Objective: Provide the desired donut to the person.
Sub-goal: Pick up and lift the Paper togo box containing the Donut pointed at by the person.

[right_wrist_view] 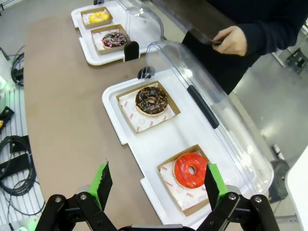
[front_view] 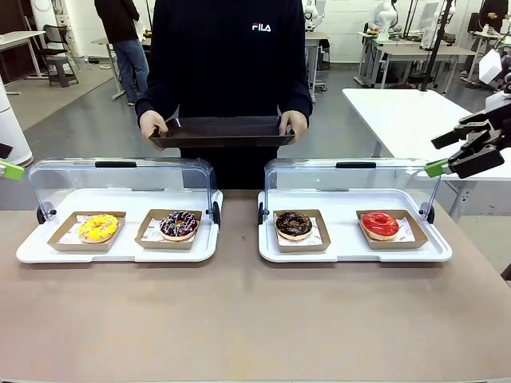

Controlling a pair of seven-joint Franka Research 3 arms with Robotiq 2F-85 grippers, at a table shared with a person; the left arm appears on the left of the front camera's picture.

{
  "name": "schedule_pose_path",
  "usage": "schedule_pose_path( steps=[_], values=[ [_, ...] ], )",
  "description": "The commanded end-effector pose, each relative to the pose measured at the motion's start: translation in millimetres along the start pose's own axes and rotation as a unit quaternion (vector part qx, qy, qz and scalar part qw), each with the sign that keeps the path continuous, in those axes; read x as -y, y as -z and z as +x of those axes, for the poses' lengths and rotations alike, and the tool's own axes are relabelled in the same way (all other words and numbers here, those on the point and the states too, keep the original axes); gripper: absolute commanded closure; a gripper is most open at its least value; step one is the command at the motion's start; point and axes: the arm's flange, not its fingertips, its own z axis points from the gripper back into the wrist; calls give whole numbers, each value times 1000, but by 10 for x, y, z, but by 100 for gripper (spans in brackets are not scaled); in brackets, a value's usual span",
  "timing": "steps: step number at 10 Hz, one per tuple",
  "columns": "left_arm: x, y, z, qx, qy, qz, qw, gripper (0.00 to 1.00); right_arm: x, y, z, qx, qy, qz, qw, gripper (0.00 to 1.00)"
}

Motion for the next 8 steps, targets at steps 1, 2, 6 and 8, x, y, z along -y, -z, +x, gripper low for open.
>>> schedule_pose_path(
  steps=[1, 2, 6, 8],
  values=[
    [337, 147, -298, 15, 4, 4, 1000, 0, 8, 15, 39, 6, -7, 9, 1000, 0],
    [330, 130, -284, 15, 6, 6, 1000, 0, 11, 20, 49, 3, -10, 13, 1000, 0],
    [284, 126, -264, 9, 4, 4, 1000, 0, 37, 11, 70, 1, -10, 13, 1000, 0],
    [-1, -26, 6, 3, 0, 3, 1000, 0, -19, 14, 61, -9, -7, 6, 1000, 0]
  ],
)
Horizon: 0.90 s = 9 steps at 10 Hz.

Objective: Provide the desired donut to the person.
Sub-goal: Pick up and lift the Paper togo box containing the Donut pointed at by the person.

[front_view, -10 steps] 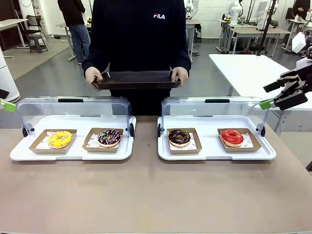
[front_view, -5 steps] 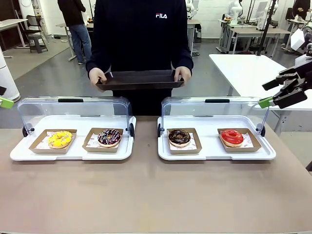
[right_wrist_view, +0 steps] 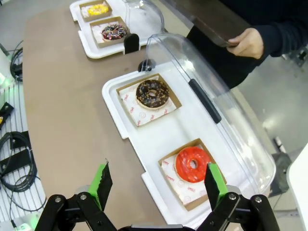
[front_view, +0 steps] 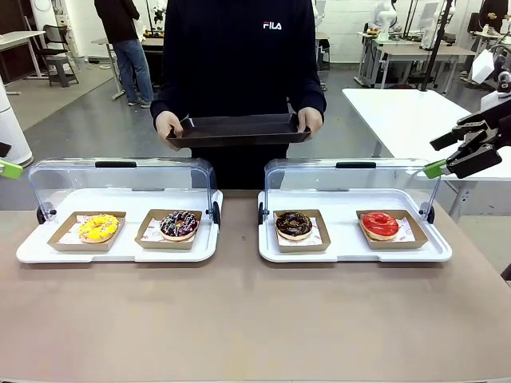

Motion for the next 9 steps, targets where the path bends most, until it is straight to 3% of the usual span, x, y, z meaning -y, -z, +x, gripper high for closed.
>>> schedule_pose_path(
  steps=[1, 9],
  values=[
    [-8, -11, 4, 2, -1, 3, 1000, 0, -21, -15, 17, 15, -12, 4, 1000, 0],
    [-8, -11, 4, 2, -1, 3, 1000, 0, -21, -15, 17, 15, -12, 4, 1000, 0]
  ],
)
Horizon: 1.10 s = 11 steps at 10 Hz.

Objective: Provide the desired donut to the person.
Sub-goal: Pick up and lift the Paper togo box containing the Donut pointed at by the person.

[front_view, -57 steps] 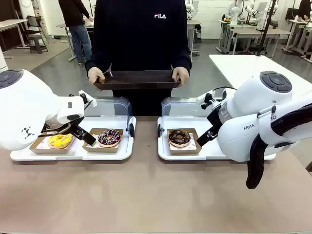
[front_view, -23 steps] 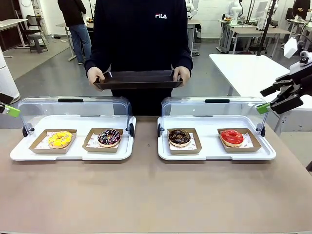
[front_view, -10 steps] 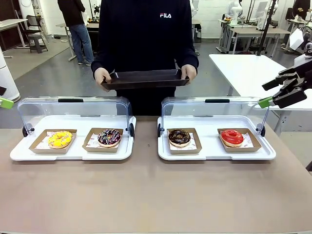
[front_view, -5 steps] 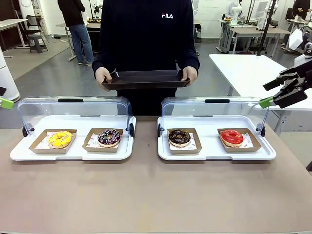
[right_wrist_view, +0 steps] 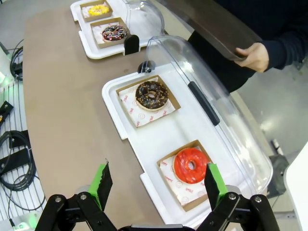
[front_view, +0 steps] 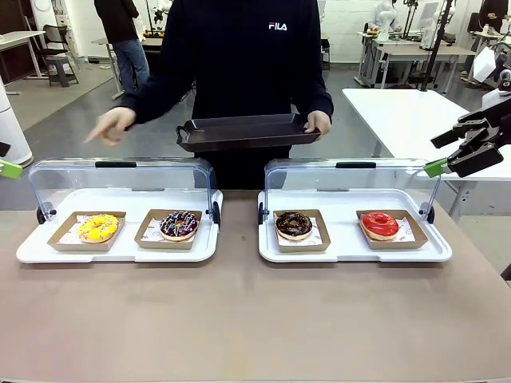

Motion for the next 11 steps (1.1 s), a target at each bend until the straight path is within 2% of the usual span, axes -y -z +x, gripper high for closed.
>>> schedule_pose_path(
  steps=[1, 11],
  values=[
    [-7, -5, 2, 2, -1, 2, 1000, 0, -10, 11, -5, 13, -4, 6, 1000, 0],
    [-7, -5, 2, 2, -1, 2, 1000, 0, -10, 11, -5, 13, -4, 6, 1000, 0]
  ],
)
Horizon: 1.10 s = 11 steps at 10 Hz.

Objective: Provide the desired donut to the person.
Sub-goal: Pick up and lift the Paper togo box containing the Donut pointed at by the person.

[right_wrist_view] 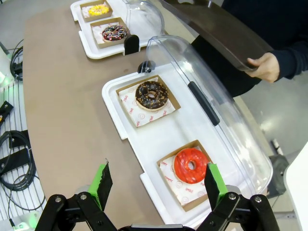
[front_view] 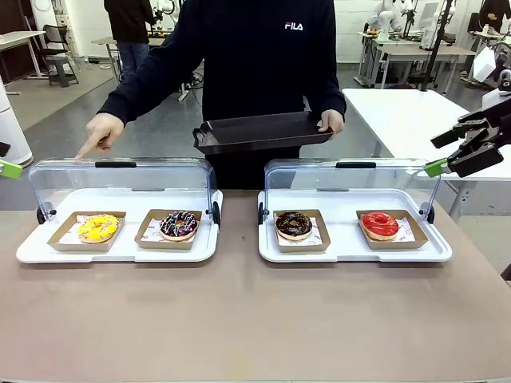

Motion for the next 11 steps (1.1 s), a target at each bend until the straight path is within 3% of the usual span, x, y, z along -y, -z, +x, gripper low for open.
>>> schedule_pose_path(
  steps=[1, 6, 7, 10, 11],
  values=[
    [-7, -5, 2, 2, -1, 2, 1000, 0, -10, 11, -5, 13, -4, 6, 1000, 0],
    [0, 0, 0, 0, 0, 0, 1000, 0, -10, 11, -5, 13, -4, 6, 1000, 0],
    [50, 183, 47, -9, 55, -4, 998, 0, -10, 11, -5, 13, -4, 6, 1000, 0],
    [109, 675, -42, -150, 199, -16, 968, 0, -10, 11, -5, 13, -4, 6, 1000, 0],
    [73, 890, -116, -174, 225, -25, 958, 0, -10, 11, -5, 13, -4, 6, 1000, 0]
  ],
)
